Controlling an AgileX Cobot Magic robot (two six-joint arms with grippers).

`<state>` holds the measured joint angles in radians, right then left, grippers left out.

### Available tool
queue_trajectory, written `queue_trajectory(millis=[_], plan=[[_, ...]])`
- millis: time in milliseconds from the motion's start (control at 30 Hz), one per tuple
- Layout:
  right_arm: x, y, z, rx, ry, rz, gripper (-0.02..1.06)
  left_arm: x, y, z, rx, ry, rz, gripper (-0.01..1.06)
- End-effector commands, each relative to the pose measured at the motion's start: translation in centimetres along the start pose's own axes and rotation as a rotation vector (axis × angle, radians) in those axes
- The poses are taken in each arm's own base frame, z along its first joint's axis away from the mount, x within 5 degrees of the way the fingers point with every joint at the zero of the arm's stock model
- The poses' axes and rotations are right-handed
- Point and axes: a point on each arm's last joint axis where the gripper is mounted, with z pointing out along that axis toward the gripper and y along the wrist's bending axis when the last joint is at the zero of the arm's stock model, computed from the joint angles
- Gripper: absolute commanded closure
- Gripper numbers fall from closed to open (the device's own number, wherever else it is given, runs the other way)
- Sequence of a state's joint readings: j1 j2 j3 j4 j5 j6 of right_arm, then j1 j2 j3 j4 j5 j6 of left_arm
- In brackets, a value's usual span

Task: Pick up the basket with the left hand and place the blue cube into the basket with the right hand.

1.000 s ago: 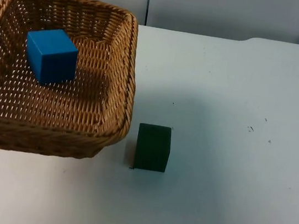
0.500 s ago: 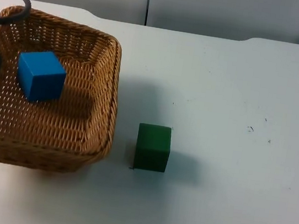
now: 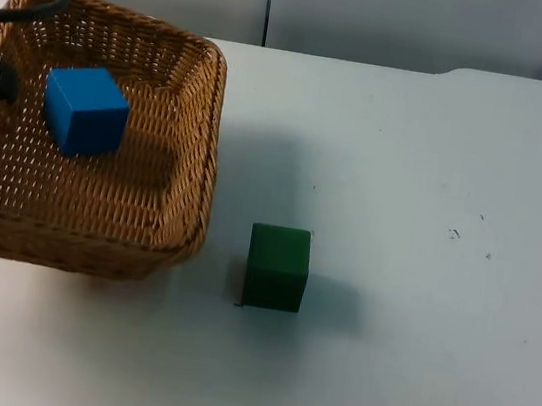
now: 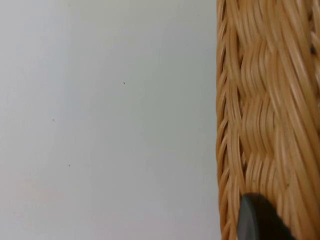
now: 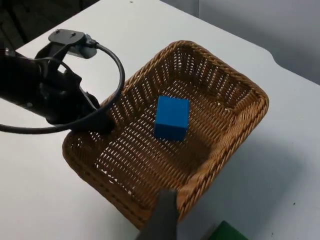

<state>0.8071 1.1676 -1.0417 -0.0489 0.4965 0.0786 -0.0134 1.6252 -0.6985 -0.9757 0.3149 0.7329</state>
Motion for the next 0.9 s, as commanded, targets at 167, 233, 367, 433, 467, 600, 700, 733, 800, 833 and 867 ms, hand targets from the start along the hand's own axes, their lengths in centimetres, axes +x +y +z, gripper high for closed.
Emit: queue_trajectory(millis=[167, 233, 367, 433, 467, 600, 700, 733, 800, 833, 867], plan=[[0.9, 0.0, -3.0, -0.007, -0.061, -0.001, 0.26, -0.1, 0.6, 1.4, -0.026, 0.013, -0.017, 1.05], [1.5, -0.1, -4.3, -0.007, -0.083, -0.001, 0.26, 0.1, 0.9, 1.9, -0.042, 0.021, -0.02, 1.05], [2.2, -0.1, -5.9, -0.008, -0.115, 0.0, 0.26, 0.3, 1.2, 2.4, -0.057, 0.031, -0.025, 1.05], [2.4, -0.2, -6.4, -0.008, -0.124, 0.0, 0.26, 0.3, 1.2, 2.5, -0.063, 0.03, -0.026, 1.05], [2.6, -0.2, -7.1, -0.009, -0.137, 0.001, 0.26, 0.3, 1.3, 2.7, -0.068, 0.033, -0.018, 1.05], [2.9, -0.2, -8.8, -0.009, -0.174, 0.002, 0.26, 0.3, 1.5, 2.8, -0.082, 0.026, 0.008, 1.04], [2.9, -0.3, -9.3, -0.01, -0.189, 0.002, 0.26, 0.2, 1.6, 2.8, -0.089, 0.019, 0.013, 1.0], [2.9, -0.3, -9.6, -0.01, -0.195, 0.003, 0.26, 0.2, 1.6, 2.8, -0.091, 0.018, 0.013, 0.94], [2.9, -0.3, -9.6, -0.01, -0.194, 0.003, 0.26, 0.2, 1.6, 2.8, -0.092, 0.016, 0.013, 0.88], [3.0, -0.3, -9.8, -0.009, -0.191, 0.003, 0.26, 0.2, 1.6, 2.8, -0.095, 0.016, 0.019, 0.8], [3.0, -0.3, -9.8, -0.009, -0.185, 0.003, 0.26, 0.2, 1.7, 2.8, -0.098, 0.016, 0.029, 0.7]])
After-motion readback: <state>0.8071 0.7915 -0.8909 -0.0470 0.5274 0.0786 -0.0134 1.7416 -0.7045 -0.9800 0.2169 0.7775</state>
